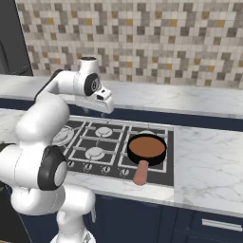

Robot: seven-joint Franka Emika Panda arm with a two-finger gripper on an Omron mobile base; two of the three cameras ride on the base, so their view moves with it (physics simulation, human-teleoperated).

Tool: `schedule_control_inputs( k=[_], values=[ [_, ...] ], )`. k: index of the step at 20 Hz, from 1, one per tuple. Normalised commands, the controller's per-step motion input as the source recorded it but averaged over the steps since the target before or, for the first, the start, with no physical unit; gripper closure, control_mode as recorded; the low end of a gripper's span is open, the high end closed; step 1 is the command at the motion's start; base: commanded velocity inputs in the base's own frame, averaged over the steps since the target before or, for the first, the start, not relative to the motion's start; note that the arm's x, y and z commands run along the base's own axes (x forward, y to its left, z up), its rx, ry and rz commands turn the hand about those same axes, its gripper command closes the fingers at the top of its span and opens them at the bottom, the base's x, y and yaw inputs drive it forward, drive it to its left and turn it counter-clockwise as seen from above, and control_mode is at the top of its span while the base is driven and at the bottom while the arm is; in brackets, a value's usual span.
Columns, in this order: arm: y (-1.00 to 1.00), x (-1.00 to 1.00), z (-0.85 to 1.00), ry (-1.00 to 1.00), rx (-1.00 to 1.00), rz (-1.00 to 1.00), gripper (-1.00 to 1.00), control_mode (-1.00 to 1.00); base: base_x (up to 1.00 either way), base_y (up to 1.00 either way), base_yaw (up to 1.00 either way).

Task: Pick up the sugar cube(s) and place them in the saucepan with hot chocolate.

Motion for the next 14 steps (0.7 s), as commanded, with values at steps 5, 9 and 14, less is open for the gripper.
schedule_control_inputs(
  k=[5, 9, 14],
  values=[
    [1.0, -0.61, 0.0, 0.0, 0.0, 0.6, -1.0, -1.0, 0.0, 0.0, 0.0],
    [1.0, -0.6, 0.0, -0.02, -0.04, 0.62, -1.0, -1.0, 0.0, 0.0, 0.0],
    [1.0, -0.66, 0.0, -0.02, -0.08, 0.6, -1.0, -1.0, 0.0, 0.0, 0.0]
  ],
)
